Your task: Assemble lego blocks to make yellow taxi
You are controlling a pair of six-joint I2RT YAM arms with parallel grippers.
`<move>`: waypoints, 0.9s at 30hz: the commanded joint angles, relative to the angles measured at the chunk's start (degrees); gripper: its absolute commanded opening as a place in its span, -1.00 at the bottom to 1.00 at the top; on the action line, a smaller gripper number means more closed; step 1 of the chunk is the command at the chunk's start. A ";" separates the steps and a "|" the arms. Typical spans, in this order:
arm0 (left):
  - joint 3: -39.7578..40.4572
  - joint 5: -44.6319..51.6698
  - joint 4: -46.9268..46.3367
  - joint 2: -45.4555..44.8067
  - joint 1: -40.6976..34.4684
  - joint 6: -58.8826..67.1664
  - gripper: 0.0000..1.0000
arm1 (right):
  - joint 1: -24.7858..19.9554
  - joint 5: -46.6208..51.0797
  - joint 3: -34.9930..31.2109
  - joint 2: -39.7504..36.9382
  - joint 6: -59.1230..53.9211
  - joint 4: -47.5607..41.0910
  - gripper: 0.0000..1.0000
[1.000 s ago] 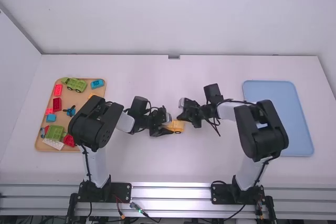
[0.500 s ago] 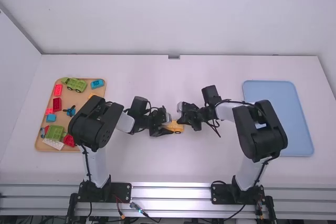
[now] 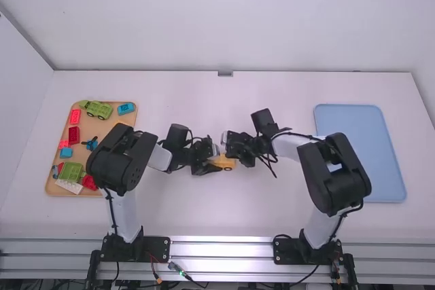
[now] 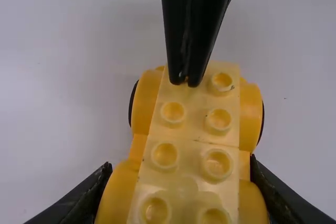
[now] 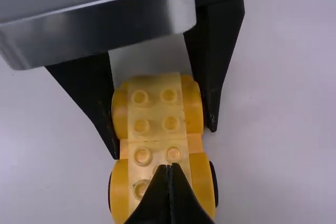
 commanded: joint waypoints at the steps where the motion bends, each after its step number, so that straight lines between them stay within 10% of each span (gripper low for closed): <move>1: -1.07 -0.44 -0.68 0.90 -1.70 -0.42 -0.24 | 3.72 6.29 -1.88 6.73 0.26 -0.74 -1.00; 19: -1.07 -0.17 -1.27 0.90 -1.75 -0.44 -0.19 | -3.87 1.70 5.49 -5.46 -0.74 -10.25 -1.00; 22: -1.07 -0.20 -1.68 0.90 -1.75 -0.42 -0.19 | -6.01 7.52 5.55 -8.50 1.57 -14.32 -0.30; 25: -1.07 -0.24 -2.45 0.90 -1.75 -0.44 -0.19 | -8.28 15.32 5.44 -10.71 6.71 -17.42 0.98; 27: -1.09 -0.24 -2.51 0.90 -1.75 -0.76 -0.19 | -9.77 19.80 5.44 -10.88 11.80 -17.14 0.98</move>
